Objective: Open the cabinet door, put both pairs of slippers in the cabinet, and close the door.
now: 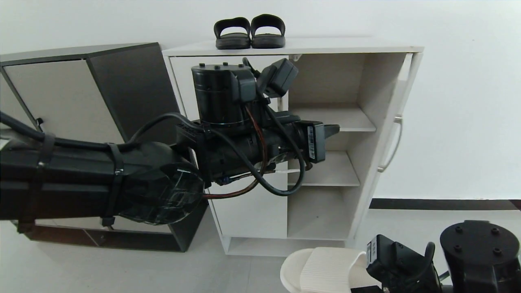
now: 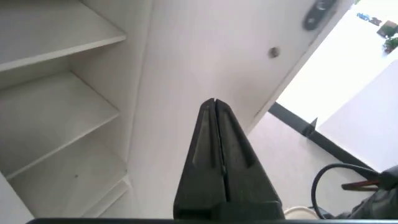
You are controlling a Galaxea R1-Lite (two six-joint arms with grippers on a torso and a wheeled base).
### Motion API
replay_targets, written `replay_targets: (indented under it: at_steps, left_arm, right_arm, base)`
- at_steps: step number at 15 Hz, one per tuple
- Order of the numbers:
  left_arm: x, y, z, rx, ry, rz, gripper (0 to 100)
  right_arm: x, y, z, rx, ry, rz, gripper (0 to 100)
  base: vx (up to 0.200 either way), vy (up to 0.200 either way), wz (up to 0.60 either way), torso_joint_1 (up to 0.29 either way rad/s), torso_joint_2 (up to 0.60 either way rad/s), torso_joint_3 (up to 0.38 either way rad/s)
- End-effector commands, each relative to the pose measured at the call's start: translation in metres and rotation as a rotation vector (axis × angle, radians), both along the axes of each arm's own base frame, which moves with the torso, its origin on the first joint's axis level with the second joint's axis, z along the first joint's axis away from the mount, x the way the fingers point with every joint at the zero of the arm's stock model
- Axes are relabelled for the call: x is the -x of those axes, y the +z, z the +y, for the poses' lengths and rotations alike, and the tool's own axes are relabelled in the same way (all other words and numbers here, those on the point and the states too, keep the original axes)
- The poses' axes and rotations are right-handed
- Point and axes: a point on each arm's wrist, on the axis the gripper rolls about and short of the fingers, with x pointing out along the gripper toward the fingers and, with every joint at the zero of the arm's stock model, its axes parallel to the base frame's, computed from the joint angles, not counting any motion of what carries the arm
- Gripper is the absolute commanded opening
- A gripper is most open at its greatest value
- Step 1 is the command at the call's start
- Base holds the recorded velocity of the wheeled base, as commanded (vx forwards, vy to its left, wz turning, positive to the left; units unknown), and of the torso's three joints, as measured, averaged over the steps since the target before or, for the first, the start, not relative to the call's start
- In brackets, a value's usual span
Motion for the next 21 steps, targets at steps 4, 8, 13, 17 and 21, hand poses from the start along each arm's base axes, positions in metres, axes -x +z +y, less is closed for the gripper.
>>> replay_targets:
  at_steps: [4, 8, 13, 17, 21]
  left_arm:
    - [-0.005, 0.013, 0.045, 0.064, 0.183, -0.065, 0]
    - [0.072, 0.066, 0.115, 0.081, 0.474, -0.142, 0]
    - [0.203, -0.002, 0.23, -0.032, 0.825, -0.043, 0]
    - [0.265, -0.081, 0.269, -0.147, 1.227, -0.091, 0]
    - [0.284, -0.127, 0.271, -0.219, 1.495, -0.112, 0]
  right_arm:
    - [-0.002, 0.005, 0.002, -0.025, -0.007, -0.006, 0]
    - [-0.019, 0.012, -0.003, -0.047, -0.081, -0.025, 0]
    - [-0.019, 0.017, -0.007, -0.071, -0.104, -0.026, 0]
    - [-0.018, 0.019, -0.008, -0.077, -0.101, -0.038, 0]
    - [-0.016, 0.023, -0.01, -0.086, -0.097, -0.052, 0]
  base:
    - [0.0, 0.0, 0.0, 0.0, 0.0, 0.0]
    - [0.0, 0.0, 0.0, 0.0, 0.0, 0.0]
    - [0.0, 0.0, 0.0, 0.0, 0.0, 0.0]
    - [0.0, 0.0, 0.0, 0.0, 0.0, 0.0]
    - [0.0, 0.0, 0.0, 0.0, 0.0, 0.0]
